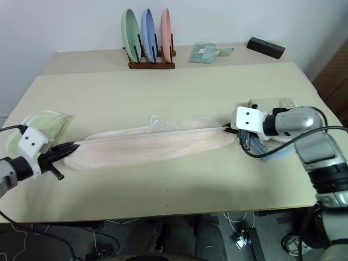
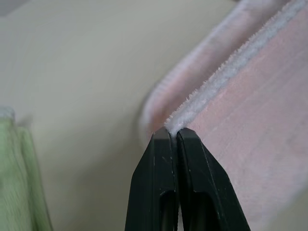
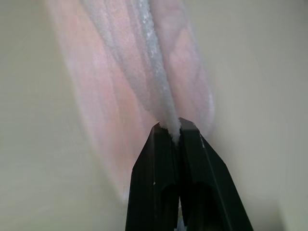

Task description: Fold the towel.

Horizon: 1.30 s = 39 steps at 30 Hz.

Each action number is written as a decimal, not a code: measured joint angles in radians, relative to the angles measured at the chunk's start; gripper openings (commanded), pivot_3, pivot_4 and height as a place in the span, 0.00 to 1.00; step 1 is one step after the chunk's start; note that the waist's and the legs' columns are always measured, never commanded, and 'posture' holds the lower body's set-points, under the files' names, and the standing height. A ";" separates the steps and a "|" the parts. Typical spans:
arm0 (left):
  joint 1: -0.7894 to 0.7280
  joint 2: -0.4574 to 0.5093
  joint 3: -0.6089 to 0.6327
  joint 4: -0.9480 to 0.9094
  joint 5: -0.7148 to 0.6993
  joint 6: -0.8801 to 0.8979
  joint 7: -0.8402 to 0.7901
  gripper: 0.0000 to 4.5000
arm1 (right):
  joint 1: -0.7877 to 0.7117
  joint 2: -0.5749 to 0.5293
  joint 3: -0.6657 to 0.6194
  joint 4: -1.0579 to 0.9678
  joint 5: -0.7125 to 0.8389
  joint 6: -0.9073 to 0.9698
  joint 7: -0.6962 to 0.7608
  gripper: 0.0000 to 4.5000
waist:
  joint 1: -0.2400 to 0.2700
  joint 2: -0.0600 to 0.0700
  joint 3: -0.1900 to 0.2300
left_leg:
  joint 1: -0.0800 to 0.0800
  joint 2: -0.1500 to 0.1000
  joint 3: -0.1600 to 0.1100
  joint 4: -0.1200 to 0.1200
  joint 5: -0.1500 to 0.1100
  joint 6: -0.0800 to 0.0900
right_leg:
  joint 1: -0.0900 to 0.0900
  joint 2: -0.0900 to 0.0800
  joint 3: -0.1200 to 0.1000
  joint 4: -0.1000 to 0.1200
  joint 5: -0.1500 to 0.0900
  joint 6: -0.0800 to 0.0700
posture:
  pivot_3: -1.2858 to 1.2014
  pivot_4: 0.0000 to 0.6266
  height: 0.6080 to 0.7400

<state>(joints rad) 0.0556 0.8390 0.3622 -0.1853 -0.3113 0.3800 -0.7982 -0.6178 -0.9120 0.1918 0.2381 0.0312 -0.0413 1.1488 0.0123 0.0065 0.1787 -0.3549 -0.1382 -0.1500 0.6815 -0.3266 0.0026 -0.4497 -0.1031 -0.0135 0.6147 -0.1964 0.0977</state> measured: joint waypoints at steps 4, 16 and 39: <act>-0.098 -0.002 -0.066 0.119 0.046 -0.049 0.016 0.00 | -0.104 0.075 0.039 0.172 -0.070 -0.092 -0.033 0.01 | -0.001 0.000 0.000 | -0.003 0.000 0.006 -0.001 0.000 0.001 | -0.006 0.001 0.005 0.000 0.001 0.001 | 0.52 0.24 0.96; -0.161 -0.026 -0.144 0.282 0.101 -0.099 0.050 0.14 | -0.331 0.247 0.117 0.653 -0.251 -0.362 -0.194 0.06 | -0.018 0.000 0.000 | -0.003 0.000 0.010 -0.002 0.000 0.001 | -0.011 0.004 0.009 0.002 0.002 0.002 | 0.52 0.24 0.96; -0.154 -0.154 -0.080 -0.020 -0.009 -0.041 0.147 1.00 | 0.292 0.134 -0.354 -0.404 0.398 0.678 -0.246 1.00 | 0.000 0.000 -0.001 | -0.003 0.005 0.012 0.000 -0.003 0.001 | -0.008 0.005 0.011 0.001 0.003 0.001 | 0.52 0.24 0.96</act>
<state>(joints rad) -0.0984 0.6849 0.2824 -0.2057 -0.3200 0.3394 -0.6508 -0.3255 -0.7783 -0.1626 -0.1656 0.4290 0.6364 0.9027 0.0122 0.0061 0.1778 -0.3574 -0.1328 -0.1379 0.6819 -0.3292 0.0036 -0.4578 -0.0979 -0.0020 0.6159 -0.1934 0.0984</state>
